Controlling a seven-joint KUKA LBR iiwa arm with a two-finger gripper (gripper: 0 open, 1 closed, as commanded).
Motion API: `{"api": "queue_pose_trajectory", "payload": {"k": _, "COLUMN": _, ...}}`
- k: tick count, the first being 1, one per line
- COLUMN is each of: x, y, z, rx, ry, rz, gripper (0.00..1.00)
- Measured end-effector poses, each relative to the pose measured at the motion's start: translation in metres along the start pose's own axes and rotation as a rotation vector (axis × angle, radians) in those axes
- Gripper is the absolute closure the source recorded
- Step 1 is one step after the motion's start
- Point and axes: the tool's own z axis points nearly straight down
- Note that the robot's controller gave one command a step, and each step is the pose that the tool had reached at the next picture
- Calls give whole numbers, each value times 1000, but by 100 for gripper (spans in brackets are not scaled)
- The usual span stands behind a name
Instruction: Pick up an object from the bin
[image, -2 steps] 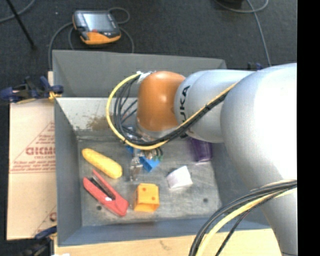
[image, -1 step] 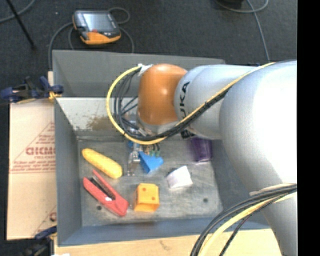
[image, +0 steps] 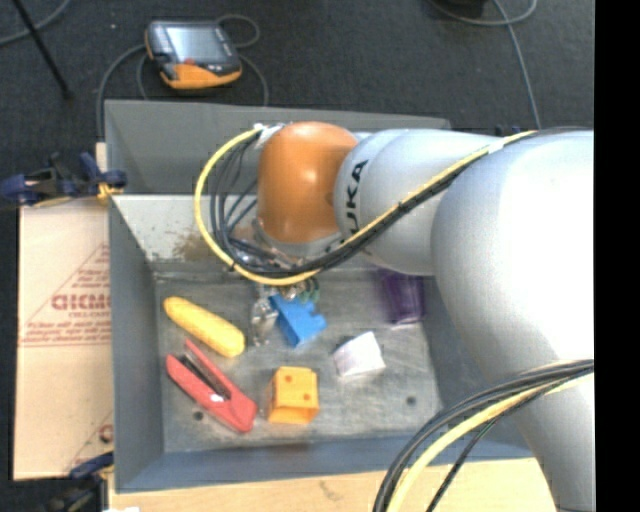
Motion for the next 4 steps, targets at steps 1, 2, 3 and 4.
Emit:
{"api": "queue_pose_trajectory", "payload": {"k": 1, "x": -15, "y": 10, "z": -10, "rx": -2, "ry": 4, "rz": -207, "gripper": 0}}
{"api": "queue_pose_trajectory", "payload": {"k": 2, "x": 26, "y": 62, "z": 2, "rx": -3, "ry": 0, "rz": -54, "gripper": 0}}
{"api": "queue_pose_trajectory", "payload": {"k": 3, "x": 34, "y": 73, "z": 9, "rx": 1, "ry": 11, "rz": -313, "gripper": 100}}
{"api": "queue_pose_trajectory", "payload": {"k": 4, "x": 19, "y": 66, "z": 10, "rx": 1, "ry": 10, "rz": -423, "gripper": 100}}
